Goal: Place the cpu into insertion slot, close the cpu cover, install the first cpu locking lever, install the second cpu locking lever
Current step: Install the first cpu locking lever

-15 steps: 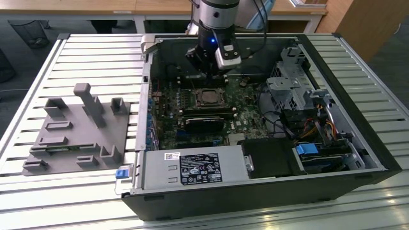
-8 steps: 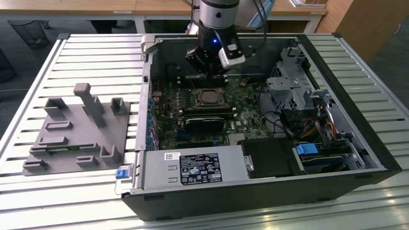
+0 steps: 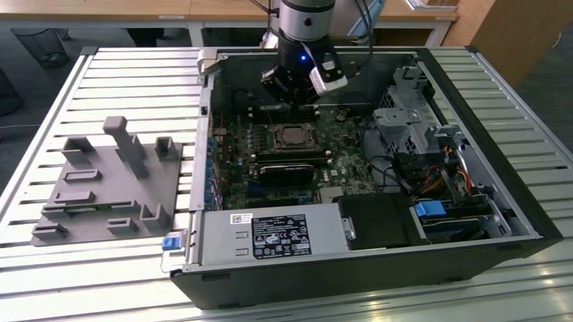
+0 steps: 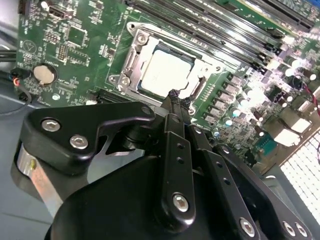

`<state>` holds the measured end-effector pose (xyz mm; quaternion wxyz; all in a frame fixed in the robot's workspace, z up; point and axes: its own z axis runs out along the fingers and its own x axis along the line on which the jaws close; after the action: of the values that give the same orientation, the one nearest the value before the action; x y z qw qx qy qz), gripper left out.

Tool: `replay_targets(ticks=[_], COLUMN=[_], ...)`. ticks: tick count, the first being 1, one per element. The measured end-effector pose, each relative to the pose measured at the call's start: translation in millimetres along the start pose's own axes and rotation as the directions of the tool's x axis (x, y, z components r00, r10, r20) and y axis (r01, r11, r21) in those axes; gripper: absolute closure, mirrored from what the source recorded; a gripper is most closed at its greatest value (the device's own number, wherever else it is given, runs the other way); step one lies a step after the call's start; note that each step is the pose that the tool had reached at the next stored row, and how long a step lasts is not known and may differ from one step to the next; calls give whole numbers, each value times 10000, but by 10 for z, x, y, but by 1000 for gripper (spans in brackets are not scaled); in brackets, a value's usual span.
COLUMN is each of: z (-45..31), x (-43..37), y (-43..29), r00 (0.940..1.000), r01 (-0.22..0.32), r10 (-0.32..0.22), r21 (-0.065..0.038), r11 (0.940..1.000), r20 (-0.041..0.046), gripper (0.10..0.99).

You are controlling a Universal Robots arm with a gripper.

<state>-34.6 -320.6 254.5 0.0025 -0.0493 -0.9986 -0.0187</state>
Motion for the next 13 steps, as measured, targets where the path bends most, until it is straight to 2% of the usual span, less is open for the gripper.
replay_targets(ticks=[5,10,13], z=[1,2,4], x=[0,0,18], y=[0,-1,-2], r00=[9982,9907,9892], r01=[598,1358,1466], r10=[-598,-1358,-1466], r21=[-35,-43,-45], r11=[9982,9907,9892], r20=[31,6,18], gripper=[965,965,965])
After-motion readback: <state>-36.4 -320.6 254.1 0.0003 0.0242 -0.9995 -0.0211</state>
